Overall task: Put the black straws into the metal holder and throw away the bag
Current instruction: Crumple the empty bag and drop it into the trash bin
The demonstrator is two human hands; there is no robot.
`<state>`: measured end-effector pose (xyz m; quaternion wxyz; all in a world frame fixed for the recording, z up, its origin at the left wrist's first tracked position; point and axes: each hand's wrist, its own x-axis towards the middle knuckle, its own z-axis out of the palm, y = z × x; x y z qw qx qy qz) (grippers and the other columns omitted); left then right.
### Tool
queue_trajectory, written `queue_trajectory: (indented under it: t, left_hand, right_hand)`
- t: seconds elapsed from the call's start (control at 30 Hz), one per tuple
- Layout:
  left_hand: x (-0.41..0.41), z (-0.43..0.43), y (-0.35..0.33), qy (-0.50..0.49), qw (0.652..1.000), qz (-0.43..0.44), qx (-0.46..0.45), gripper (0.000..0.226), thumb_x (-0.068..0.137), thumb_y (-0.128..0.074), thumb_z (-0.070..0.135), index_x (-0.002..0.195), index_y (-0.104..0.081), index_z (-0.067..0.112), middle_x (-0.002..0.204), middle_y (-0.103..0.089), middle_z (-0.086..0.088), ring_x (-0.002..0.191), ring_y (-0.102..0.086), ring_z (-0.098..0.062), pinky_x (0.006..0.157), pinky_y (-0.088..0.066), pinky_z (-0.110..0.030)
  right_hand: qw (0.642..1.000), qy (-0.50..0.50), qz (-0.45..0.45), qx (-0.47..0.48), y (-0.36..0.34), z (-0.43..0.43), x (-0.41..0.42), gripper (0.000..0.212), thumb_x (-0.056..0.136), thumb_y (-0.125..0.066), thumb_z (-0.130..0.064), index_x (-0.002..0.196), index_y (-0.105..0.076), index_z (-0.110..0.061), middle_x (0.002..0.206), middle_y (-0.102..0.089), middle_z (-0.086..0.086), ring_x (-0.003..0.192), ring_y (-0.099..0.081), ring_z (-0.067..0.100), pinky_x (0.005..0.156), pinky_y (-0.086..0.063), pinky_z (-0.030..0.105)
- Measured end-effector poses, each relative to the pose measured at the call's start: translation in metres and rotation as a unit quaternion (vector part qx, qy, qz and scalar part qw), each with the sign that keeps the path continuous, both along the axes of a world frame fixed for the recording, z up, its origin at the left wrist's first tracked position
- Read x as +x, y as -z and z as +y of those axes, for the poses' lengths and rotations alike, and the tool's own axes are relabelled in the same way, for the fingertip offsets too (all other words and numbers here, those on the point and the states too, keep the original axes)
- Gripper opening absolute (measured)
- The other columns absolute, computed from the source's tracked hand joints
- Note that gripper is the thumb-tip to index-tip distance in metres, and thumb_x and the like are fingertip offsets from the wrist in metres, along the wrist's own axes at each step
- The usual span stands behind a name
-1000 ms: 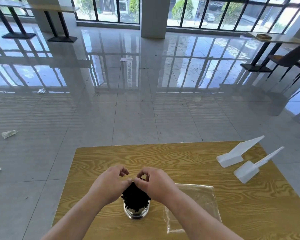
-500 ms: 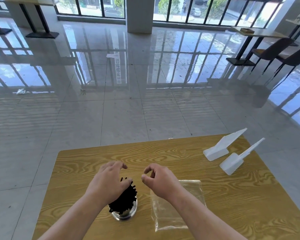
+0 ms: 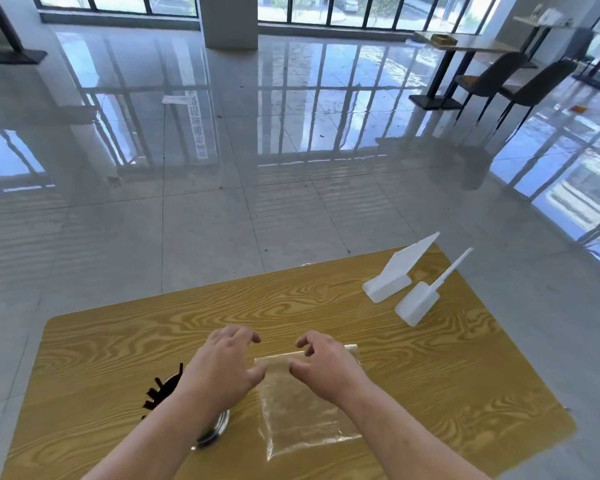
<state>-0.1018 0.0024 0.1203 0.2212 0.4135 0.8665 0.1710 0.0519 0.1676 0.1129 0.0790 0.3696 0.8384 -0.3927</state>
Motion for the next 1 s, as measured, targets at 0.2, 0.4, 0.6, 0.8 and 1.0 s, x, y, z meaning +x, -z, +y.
queue_trajectory:
  t: [0.2, 0.4, 0.6, 0.8, 1.0]
  left_hand:
    - [0.021, 0.027, 0.014, 0.033, 0.999, -0.007, -0.029, 0.055, 0.092, -0.063, 0.056, 0.141, -0.050, 0.036, 0.151, -0.047, 0.013, 0.144, -0.037, -0.013, 0.119, -0.033, -0.032]
    - [0.042, 0.042, 0.035, 0.052, 0.997, -0.013, -0.062, 0.063, 0.090, -0.065, 0.053, 0.146, -0.045, 0.033, 0.153, -0.044, 0.011, 0.144, -0.037, -0.016, 0.118, -0.035, -0.031]
    - [0.061, 0.051, 0.067, 0.064, 0.992, -0.029, -0.101, 0.083, 0.083, -0.073, 0.057, 0.153, -0.038, 0.033, 0.159, -0.036, 0.010, 0.147, -0.035, -0.017, 0.120, -0.037, -0.033]
    - [0.080, 0.051, 0.099, 0.058, 0.987, -0.041, -0.144, 0.098, 0.078, -0.077, 0.065, 0.159, -0.031, 0.033, 0.163, -0.030, 0.008, 0.150, -0.032, -0.019, 0.120, -0.037, -0.036]
    - [0.091, 0.056, 0.120, 0.056, 0.984, -0.018, -0.169, 0.101, 0.078, -0.076, 0.068, 0.159, -0.028, 0.031, 0.159, -0.033, 0.004, 0.148, -0.031, -0.022, 0.119, -0.039, -0.037]
  right_hand:
    - [0.999, 0.019, -0.027, -0.009, 0.012, 0.018, 0.028, 0.056, 0.091, -0.067, -0.056, 0.141, -0.058, -0.032, 0.133, -0.058, -0.010, 0.108, -0.061, 0.009, 0.081, -0.053, 0.027]
    - [0.999, 0.012, -0.044, 0.011, 0.027, 0.031, 0.047, 0.060, 0.093, -0.069, -0.053, 0.145, -0.056, -0.026, 0.144, -0.058, -0.005, 0.128, -0.055, 0.017, 0.102, -0.052, 0.036]
    - [0.996, -0.007, -0.085, 0.004, 0.046, 0.039, 0.062, 0.070, 0.093, -0.069, -0.052, 0.155, -0.049, -0.024, 0.155, -0.054, 0.002, 0.141, -0.049, 0.023, 0.114, -0.045, 0.039]
    - [0.991, -0.013, -0.128, -0.039, 0.065, 0.040, 0.080, 0.079, 0.090, -0.071, -0.053, 0.160, -0.041, -0.030, 0.160, -0.051, 0.001, 0.144, -0.049, 0.023, 0.116, -0.044, 0.038]
    - [0.985, -0.023, -0.159, -0.067, 0.081, 0.046, 0.098, 0.092, 0.091, -0.072, -0.053, 0.168, -0.028, -0.031, 0.170, -0.040, 0.002, 0.153, -0.042, 0.025, 0.123, -0.038, 0.039]
